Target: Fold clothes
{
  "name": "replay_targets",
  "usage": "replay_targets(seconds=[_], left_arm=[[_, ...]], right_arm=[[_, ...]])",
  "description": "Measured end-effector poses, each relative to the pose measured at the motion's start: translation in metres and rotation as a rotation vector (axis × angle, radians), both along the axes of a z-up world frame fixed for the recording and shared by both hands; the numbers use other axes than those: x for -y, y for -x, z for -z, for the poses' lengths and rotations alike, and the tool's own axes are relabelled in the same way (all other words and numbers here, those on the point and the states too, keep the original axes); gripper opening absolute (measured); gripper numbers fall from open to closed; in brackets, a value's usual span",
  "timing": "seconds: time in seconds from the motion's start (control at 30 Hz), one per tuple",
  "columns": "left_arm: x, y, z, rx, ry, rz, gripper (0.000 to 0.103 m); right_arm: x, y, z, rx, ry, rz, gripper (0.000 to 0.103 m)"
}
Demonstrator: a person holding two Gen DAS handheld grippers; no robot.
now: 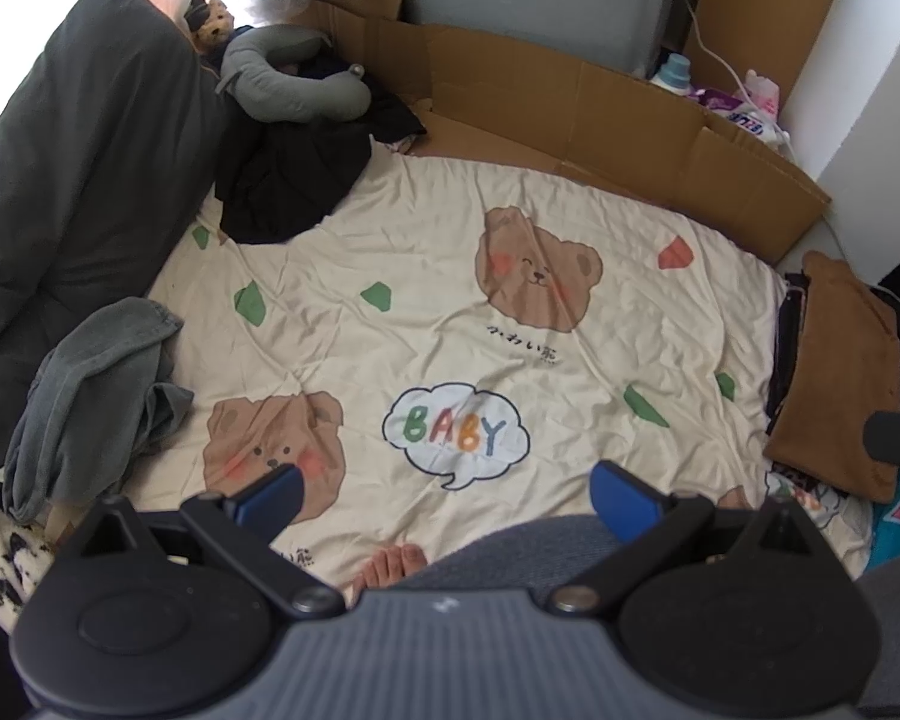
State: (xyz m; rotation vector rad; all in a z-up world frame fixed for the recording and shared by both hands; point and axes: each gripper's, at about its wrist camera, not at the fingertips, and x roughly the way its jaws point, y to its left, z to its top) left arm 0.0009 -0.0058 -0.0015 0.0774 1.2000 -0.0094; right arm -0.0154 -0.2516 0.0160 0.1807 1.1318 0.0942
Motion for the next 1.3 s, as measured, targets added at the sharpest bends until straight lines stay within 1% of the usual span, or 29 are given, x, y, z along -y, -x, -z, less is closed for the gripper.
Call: replay_targets(seconds=[0.27, 0.37, 0.6, 0.83, 0.93, 1.07, 1.23, 1.3], left_arm=[[-0.006, -0.003, 0.000, -0.022, 0.022, -0.003, 0.103], [-0.009, -0.006, 0.000, -0.040, 0.048, 0.010, 0.102], [-0.021, -0.012, -0.005, -0.052, 0.064, 0.026, 0.102], [-0.036, -0.025, -0.016, -0.035, 0.055, 0.024, 0.102], [-0.045, -0.029, -0.021, -0.025, 0.057, 0.019, 0.102], [-0.061, -0.035, -0.026, -0.011, 0.059, 0.014, 0.101], [-0.086, -0.044, -0.032, 0.014, 0.062, -0.026, 0.099], [-0.097, -0.048, -0.034, 0.024, 0.066, -0.042, 0.093]], right_arm=[[-0.004, -0.002, -0.002, 0.001, 0.022, 0.002, 0.103], [-0.005, -0.003, -0.004, -0.001, 0.045, 0.004, 0.103], [-0.002, -0.001, -0.014, 0.014, 0.070, 0.023, 0.103], [0.004, 0.003, -0.032, 0.057, 0.085, 0.046, 0.103], [0.005, 0.004, -0.034, 0.064, 0.104, 0.052, 0.103], [0.007, 0.003, -0.035, 0.077, 0.099, 0.065, 0.103], [0.003, 0.001, -0.036, 0.111, 0.130, 0.079, 0.103], [0.000, 0.000, -0.038, 0.127, 0.138, 0.075, 0.103]])
